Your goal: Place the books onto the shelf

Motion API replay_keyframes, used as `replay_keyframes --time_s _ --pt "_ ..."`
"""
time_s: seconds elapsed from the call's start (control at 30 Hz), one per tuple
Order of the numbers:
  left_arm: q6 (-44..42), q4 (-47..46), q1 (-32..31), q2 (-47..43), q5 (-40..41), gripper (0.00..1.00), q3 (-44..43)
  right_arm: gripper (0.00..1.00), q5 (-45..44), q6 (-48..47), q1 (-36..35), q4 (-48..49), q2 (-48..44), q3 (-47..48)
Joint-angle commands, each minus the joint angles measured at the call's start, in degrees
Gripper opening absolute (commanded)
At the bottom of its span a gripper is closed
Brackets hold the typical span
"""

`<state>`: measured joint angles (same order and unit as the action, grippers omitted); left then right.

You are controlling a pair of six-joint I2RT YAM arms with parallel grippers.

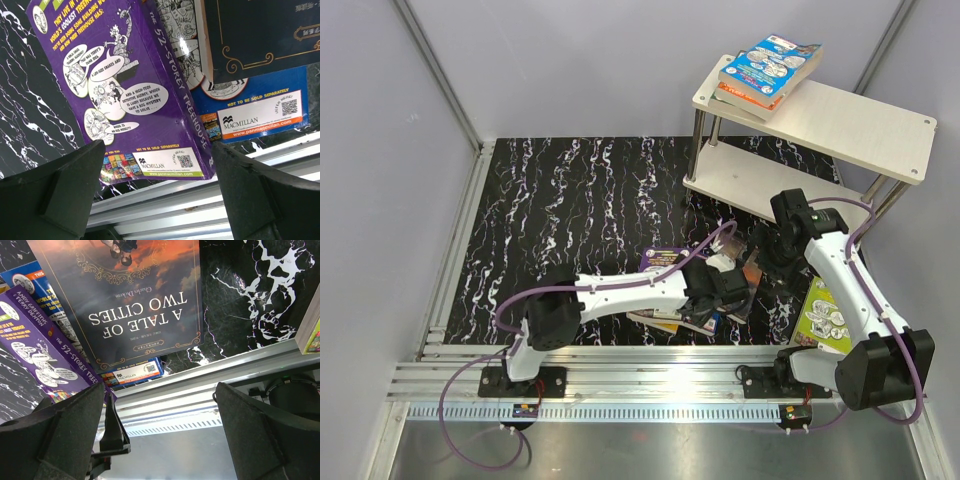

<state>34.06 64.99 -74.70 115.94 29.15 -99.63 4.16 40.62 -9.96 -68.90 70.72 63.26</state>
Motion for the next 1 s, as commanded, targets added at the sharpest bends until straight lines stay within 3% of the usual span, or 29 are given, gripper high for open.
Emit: replay_keyframes --time_s 0.0,0.33,0.43,0.5,0.57,0.63,0.73,0.8,0.97 --pt "0.21 0.58 -0.27 1.39 -0.40 0.95 -0.56 1.00 0.67 -1.42 -0.06 -0.62 -0.85 0.10" --pt "-0.58 -1.44 0.60 4.91 -5.32 0.97 2.69 1.00 1.55 -2.21 0.02 0.09 -0.14 0.10" --pt "-0.84 -3.90 1.92 4.30 -8.65 0.90 5.32 1.00 1.46 -2.56 0.02 0.17 -0.14 0.28" --pt "-1.28 -6.89 3.06 2.72 -10.59 0.77 7.16 1.00 1.37 -2.83 0.02 0.26 0.03 0.37" --pt "-0.58 -8.21 3.68 1.40 -11.66 0.43 9.45 1.00 1.29 -3.09 0.11 0.26 -0.05 0.37" --pt "-0.23 -8.65 4.47 0.69 -11.74 0.26 10.86 1.00 1.55 -3.09 0.11 0.35 -0.14 0.19" --pt "0.04 -9.36 4.82 -0.45 -11.48 0.15 11.74 1.00 1.99 -3.09 0.20 0.61 -0.23 0.02" --pt "0.12 -8.75 4.82 -1.15 -11.13 0.01 11.40 1.00 2.34 -3.18 0.20 0.70 -0.32 0.10" --pt "1.09 -5.33 4.82 -5.63 -9.02 0.00 9.03 0.98 4.62 -3.18 0.20 0.96 -0.76 1.33"
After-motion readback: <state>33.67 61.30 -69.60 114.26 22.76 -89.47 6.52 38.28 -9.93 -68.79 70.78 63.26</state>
